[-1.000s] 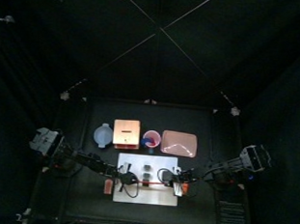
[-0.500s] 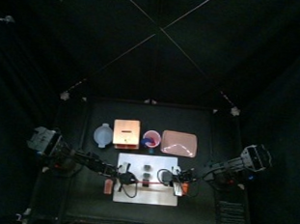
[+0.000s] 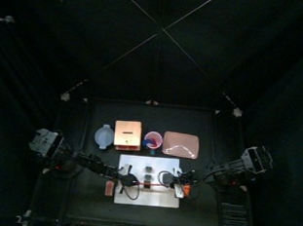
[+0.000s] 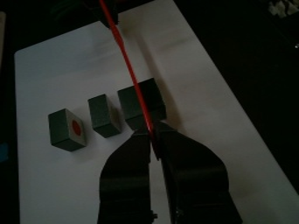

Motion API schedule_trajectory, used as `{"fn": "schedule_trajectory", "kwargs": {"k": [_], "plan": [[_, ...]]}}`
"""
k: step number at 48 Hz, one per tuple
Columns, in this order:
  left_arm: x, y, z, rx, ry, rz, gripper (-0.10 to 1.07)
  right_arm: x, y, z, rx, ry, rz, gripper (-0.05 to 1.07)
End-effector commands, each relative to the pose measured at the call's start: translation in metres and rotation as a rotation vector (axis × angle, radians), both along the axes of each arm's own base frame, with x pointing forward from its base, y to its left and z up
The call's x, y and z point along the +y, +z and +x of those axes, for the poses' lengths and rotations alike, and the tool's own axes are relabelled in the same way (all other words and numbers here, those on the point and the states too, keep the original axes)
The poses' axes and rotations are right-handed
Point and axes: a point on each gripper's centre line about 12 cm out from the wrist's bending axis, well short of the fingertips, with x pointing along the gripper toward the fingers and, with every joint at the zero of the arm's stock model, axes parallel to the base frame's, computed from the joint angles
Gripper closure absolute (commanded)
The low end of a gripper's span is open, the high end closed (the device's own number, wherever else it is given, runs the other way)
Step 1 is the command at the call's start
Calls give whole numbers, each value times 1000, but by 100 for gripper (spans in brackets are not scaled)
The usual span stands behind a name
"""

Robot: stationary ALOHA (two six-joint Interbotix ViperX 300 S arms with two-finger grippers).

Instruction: Cut sushi roll

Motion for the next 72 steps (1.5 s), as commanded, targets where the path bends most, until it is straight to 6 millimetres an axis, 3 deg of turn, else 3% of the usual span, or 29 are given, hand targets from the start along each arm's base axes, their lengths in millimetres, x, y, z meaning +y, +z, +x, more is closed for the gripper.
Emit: {"fn": "schedule_trajectory", "kwargs": {"k": [1,29,55,72], "plan": [[0,-6,-12,38,-18,15,59,0,1,-6,23,12,-9,71],[4,-5,-10,33,-17,24,59,-2,-3,-8,38,5,-12,71],[-1,6,-9,2,-27,12,59,1,0,-6,33,-7,11,71],[-8,1,-13,30,-47,14,59,5,-3,-9,45,-8,24,71]]}}
